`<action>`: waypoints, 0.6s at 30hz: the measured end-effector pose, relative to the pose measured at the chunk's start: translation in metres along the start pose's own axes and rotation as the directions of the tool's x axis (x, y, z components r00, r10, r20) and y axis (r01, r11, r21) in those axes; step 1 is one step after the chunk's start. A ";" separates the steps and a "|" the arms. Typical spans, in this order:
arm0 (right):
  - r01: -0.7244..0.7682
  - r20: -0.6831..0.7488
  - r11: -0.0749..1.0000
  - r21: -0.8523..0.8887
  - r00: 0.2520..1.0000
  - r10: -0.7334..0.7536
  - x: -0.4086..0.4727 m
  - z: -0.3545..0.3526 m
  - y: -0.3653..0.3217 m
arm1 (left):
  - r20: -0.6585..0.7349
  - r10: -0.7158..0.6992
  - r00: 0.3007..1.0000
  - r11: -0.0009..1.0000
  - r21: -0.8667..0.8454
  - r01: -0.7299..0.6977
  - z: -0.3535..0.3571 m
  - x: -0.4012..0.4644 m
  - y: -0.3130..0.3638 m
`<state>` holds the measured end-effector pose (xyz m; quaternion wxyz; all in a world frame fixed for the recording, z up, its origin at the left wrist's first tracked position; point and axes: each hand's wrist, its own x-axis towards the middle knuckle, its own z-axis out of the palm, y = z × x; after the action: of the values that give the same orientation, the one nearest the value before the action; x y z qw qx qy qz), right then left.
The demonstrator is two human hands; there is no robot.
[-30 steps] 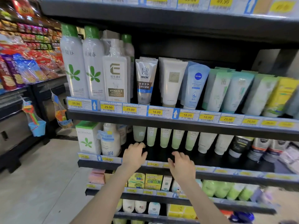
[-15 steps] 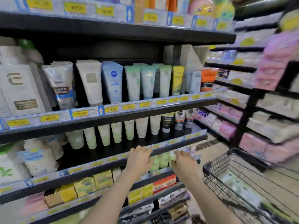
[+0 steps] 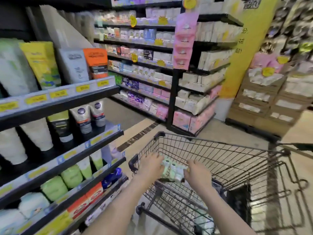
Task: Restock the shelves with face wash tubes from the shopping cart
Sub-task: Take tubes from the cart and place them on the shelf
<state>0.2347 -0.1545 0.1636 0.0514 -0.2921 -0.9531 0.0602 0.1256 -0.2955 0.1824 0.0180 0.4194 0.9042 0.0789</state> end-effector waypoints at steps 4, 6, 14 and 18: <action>-0.120 0.061 0.993 0.006 0.991 0.119 0.009 0.016 0.062 | 0.061 0.068 0.996 0.997 -0.028 -0.066 0.028 0.041 0.050; -0.180 0.109 0.984 0.020 0.978 0.176 0.012 0.028 0.088 | 0.107 0.100 0.989 0.995 -0.018 -0.099 0.045 0.058 0.068; -0.523 0.400 0.830 0.194 0.815 0.420 0.024 0.097 0.152 | 0.356 0.180 0.917 0.982 -0.018 -0.186 0.129 0.116 0.102; -0.739 0.570 0.624 0.253 0.635 0.521 0.038 0.136 0.174 | 0.467 0.217 0.857 0.973 -0.030 -0.230 0.172 0.149 0.103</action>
<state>0.2810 -0.0018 0.0066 -0.1236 -0.5732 -0.7227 0.3658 0.1235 -0.0945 0.0341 0.2201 0.5283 0.8192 -0.0351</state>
